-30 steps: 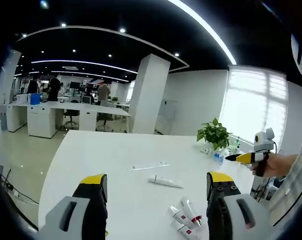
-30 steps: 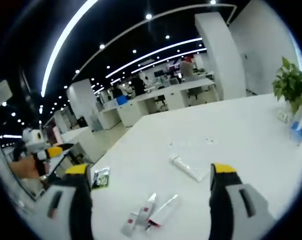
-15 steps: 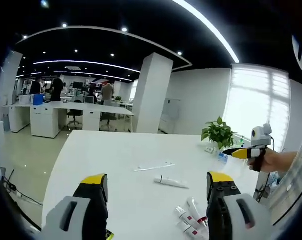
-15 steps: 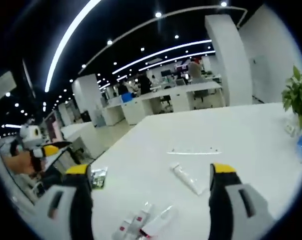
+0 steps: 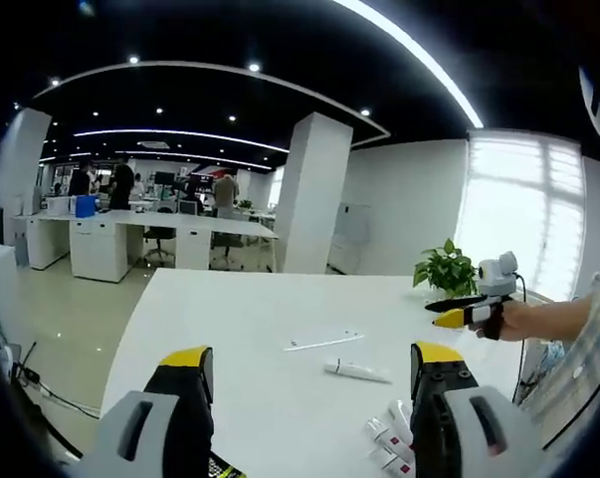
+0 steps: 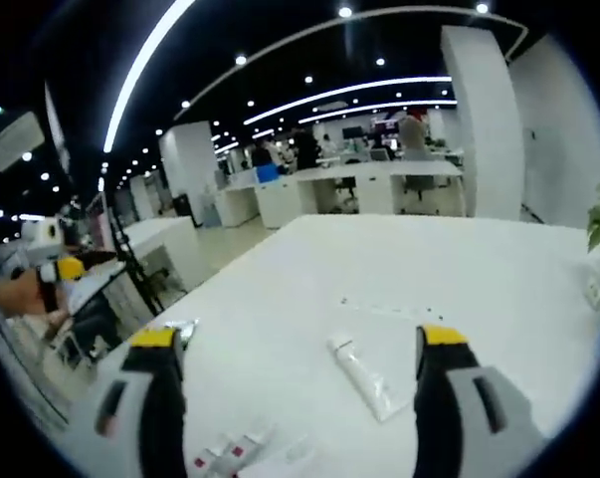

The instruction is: Arrange the skincare products in the storage area until every visible bottle or jar stands upright without overlapping.

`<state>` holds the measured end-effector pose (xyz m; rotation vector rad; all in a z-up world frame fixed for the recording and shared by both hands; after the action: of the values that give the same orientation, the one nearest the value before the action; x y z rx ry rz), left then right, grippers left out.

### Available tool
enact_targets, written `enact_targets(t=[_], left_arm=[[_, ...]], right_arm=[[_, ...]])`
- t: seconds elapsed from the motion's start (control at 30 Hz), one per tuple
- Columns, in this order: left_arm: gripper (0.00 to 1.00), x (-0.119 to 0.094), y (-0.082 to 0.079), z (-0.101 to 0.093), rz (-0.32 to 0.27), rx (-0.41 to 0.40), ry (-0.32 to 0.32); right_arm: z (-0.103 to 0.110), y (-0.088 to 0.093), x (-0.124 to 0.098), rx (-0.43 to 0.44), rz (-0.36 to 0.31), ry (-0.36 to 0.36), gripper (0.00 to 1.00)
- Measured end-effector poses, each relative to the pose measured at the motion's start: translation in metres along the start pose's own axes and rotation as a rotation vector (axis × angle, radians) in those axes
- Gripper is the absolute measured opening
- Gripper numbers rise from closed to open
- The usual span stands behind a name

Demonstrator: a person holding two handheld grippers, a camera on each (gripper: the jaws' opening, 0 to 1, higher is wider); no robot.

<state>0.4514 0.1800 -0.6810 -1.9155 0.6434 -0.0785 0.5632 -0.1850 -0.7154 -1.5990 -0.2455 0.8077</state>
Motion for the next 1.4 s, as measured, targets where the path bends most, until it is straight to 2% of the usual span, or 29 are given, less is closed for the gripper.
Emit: enact_targets(t=[0.17, 0.27, 0.33, 0.47, 0.57, 0.63, 0.7, 0.8, 0.9, 0.93, 1.03, 1.17, 1.3, 1.4], left_arm=[[0.84, -0.001, 0.002, 0.003, 0.009, -0.008, -0.011], [0.84, -0.001, 0.002, 0.005, 0.008, -0.019, -0.016], [0.84, 0.000, 0.004, 0.007, 0.012, -0.025, -0.015], [0.84, 0.003, 0.008, 0.007, 0.036, -0.029, -0.009], [0.84, 0.004, 0.009, 0.009, 0.044, -0.030, -0.003], [0.84, 0.005, 0.009, 0.011, 0.048, -0.030, 0.000], [0.84, 0.005, 0.008, 0.013, 0.052, -0.029, -0.002], [0.84, 0.005, 0.007, 0.017, 0.055, -0.033, -0.007], [0.84, 0.006, 0.009, 0.019, 0.067, -0.037, -0.013], [0.84, 0.006, 0.009, 0.019, 0.068, -0.038, -0.013], [0.84, 0.007, 0.010, 0.019, 0.074, -0.038, -0.016], [0.84, 0.009, 0.011, 0.021, 0.077, -0.046, -0.022], [0.84, 0.010, 0.011, 0.024, 0.079, -0.048, -0.033], [0.84, 0.010, 0.012, 0.026, 0.080, -0.054, -0.042]], right_arm=[[-0.015, 0.003, 0.023, -0.024, 0.062, -0.021, 0.92], [-0.026, -0.001, 0.034, -0.063, 0.091, -0.035, 0.90], [-0.035, -0.001, 0.040, -0.057, 0.097, -0.039, 0.90], [-0.055, 0.004, 0.052, -0.068, 0.173, -0.049, 0.90], [-0.066, 0.005, 0.061, -0.041, 0.192, -0.071, 0.92], [-0.070, 0.005, 0.066, -0.064, 0.216, -0.080, 0.92], [-0.078, 0.008, 0.073, -0.110, 0.270, -0.095, 0.93], [-0.089, 0.009, 0.086, -0.113, 0.305, -0.120, 0.93], [-0.092, 0.017, 0.094, -0.010, 0.360, -0.178, 0.94], [-0.094, 0.018, 0.097, -0.011, 0.364, -0.179, 0.94], [-0.097, 0.026, 0.103, -0.071, 0.403, -0.183, 0.94], [-0.095, 0.040, 0.110, -0.100, 0.464, -0.213, 0.94], [-0.093, 0.056, 0.116, -0.169, 0.540, -0.233, 0.94], [-0.090, 0.065, 0.121, -0.205, 0.572, -0.243, 0.94]])
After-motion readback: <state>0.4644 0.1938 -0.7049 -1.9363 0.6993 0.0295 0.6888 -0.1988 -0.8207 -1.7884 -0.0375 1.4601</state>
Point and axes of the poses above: the point that each gripper's makers call its tool centre point, and the gripper's own axes: x roughly forward along the fingers, z roughly to its left, y roughly out of its underside, the point moved 8 cm from there along -x, roughly backward along the fingers, and after that the axes turned 11 degrees about -x, right-handed, at the moved point
